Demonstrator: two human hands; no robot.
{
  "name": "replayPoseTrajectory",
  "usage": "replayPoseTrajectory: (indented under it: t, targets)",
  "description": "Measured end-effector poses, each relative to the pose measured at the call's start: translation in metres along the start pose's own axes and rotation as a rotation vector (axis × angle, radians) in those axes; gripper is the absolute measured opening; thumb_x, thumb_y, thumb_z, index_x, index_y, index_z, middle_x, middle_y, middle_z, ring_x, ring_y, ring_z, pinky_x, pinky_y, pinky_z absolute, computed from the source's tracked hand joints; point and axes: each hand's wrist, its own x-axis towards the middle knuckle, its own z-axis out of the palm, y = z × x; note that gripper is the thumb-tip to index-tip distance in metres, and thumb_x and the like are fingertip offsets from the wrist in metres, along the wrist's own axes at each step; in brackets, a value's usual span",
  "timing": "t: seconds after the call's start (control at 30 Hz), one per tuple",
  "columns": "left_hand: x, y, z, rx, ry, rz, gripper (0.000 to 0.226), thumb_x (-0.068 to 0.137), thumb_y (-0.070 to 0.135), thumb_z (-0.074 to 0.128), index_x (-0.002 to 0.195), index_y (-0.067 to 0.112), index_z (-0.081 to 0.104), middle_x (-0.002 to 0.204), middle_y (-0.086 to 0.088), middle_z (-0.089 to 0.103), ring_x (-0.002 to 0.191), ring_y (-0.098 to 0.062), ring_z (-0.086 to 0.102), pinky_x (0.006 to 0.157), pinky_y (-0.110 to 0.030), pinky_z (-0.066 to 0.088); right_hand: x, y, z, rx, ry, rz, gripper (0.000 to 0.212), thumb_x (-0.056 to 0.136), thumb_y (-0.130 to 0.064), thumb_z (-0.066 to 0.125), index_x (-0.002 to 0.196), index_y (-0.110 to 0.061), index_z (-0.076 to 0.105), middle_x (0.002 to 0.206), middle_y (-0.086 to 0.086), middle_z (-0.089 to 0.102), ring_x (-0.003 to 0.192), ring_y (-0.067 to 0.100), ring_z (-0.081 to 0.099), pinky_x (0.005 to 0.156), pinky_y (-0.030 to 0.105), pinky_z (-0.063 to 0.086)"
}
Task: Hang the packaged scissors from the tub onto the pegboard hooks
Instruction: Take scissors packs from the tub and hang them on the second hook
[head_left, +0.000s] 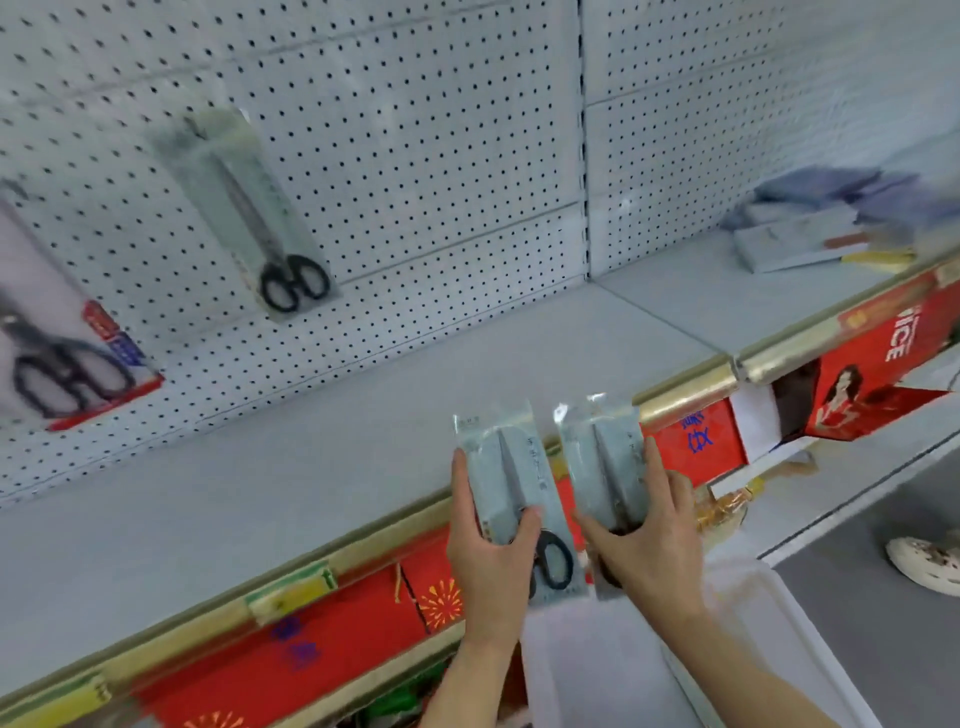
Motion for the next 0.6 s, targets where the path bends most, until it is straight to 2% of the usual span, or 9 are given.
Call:
replayPoseTrajectory:
  t: [0.2, 0.4, 0.6]
  targets:
    - [0.056, 0.081, -0.054, 0.019, 0.158, 0.213, 0.093, 0.079, 0.008, 0.078, 0.148, 0.047, 0.030, 0.150, 0.029, 0.037, 0.137, 0.007, 0.037, 0.114, -0.036, 0.039, 0.026, -0.102, -0.012, 0.133, 0.061, -0.189, 0.109, 0.062, -0.046, 0.084, 0.151, -0.025, 0.024, 0.127, 0.004, 0.042, 0.110, 0.025, 0.053, 0.075, 0.040, 0.051]
    - [0.090, 0.135, -0.093, 0.004, 0.240, 0.329, 0.096, 0.078, 0.009, 0.077, 0.147, 0.054, 0.027, 0.149, 0.018, 0.046, 0.131, -0.008, 0.051, 0.107, -0.041, 0.047, 0.032, -0.175, -0.018, 0.248, 0.056, -0.274, 0.106, 0.066, -0.048, 0.079, 0.151, -0.029, 0.020, 0.128, -0.003, 0.036, 0.106, 0.020, 0.055, 0.081, 0.043, 0.052]
    - [0.116, 0.167, -0.114, -0.018, 0.287, 0.377, 0.094, 0.079, 0.012, 0.076, 0.147, 0.053, 0.027, 0.148, 0.022, 0.044, 0.128, -0.010, 0.054, 0.099, -0.036, 0.053, 0.038, -0.223, -0.021, 0.270, 0.054, -0.358, 0.107, 0.067, -0.049, 0.077, 0.153, -0.030, 0.016, 0.128, -0.002, 0.037, 0.105, 0.016, 0.053, 0.078, 0.033, 0.047]
